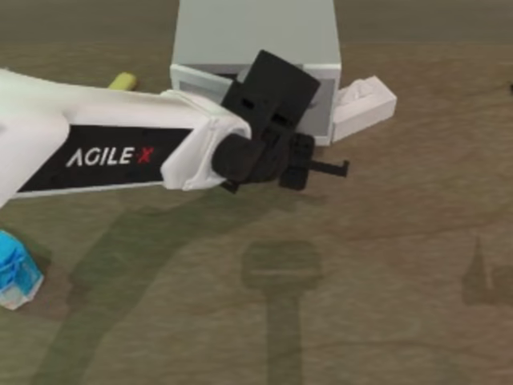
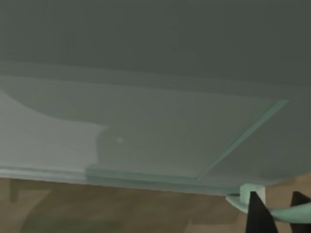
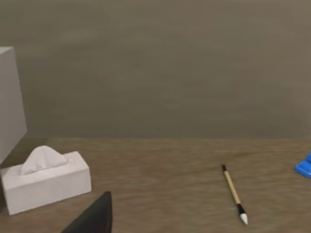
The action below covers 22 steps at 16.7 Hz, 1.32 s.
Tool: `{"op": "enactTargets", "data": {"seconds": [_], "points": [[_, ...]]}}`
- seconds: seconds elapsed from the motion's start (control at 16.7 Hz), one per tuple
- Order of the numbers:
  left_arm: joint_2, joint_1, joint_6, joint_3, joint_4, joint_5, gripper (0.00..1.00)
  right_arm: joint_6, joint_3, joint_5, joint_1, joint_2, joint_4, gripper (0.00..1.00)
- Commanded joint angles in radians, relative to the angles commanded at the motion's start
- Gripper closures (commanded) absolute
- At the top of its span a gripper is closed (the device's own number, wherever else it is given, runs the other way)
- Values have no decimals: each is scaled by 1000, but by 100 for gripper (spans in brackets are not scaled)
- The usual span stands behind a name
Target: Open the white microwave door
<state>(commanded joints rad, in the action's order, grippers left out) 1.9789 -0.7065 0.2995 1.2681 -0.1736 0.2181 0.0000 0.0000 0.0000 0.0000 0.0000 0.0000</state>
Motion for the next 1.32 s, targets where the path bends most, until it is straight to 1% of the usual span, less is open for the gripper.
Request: {"op": "enactTargets", "data": {"seconds": [1.02,1.08,1.32], "points": [[0,0,0,0,0,0,100,0,0,0,0,0,0,0],[2,-8,5,5,0,-7,100,0,0,0,0,0,0,0],[-18,3,-22,-21,14,-22,100,0,0,0,0,0,0,0]]}}
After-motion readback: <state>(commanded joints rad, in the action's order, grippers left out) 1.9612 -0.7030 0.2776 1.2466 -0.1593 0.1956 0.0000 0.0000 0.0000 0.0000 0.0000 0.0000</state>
